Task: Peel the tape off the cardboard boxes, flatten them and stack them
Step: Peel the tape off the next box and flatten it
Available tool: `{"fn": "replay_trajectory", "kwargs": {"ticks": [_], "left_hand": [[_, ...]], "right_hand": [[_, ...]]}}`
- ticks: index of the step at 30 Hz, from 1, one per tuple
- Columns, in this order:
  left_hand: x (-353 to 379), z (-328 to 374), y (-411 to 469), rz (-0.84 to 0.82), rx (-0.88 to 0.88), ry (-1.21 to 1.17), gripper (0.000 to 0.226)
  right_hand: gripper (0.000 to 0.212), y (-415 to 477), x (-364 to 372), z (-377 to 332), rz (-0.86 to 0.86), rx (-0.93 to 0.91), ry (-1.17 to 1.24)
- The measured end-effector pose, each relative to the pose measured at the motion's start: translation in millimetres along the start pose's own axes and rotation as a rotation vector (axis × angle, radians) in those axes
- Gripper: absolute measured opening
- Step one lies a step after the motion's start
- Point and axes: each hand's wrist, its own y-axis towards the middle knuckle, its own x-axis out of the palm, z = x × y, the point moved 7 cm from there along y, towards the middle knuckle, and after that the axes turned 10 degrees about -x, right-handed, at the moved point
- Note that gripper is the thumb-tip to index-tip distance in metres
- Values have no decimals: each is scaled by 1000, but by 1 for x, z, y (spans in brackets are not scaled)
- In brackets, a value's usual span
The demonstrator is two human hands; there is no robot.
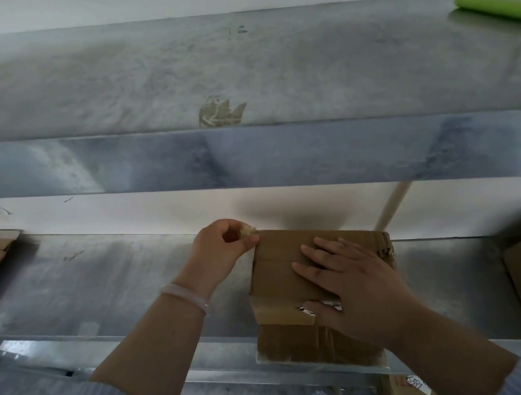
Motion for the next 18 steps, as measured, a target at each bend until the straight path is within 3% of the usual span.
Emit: {"fn": "replay_trajectory", "kwargs": {"ticks": [5, 10, 14, 18], "left_hand": [[6, -4, 3, 61, -15, -62, 7], [5, -11, 9, 107, -129, -233, 13], [2, 3, 1, 181, 67, -66, 11], [0, 7, 1, 45, 148, 141, 31]], "right_hand": [[49, 0, -3, 5, 13, 40, 147], [43, 1, -6, 6, 57, 35, 213], [45, 1, -5, 7, 40, 51, 232], [45, 1, -4, 6, 27, 52, 230]]}}
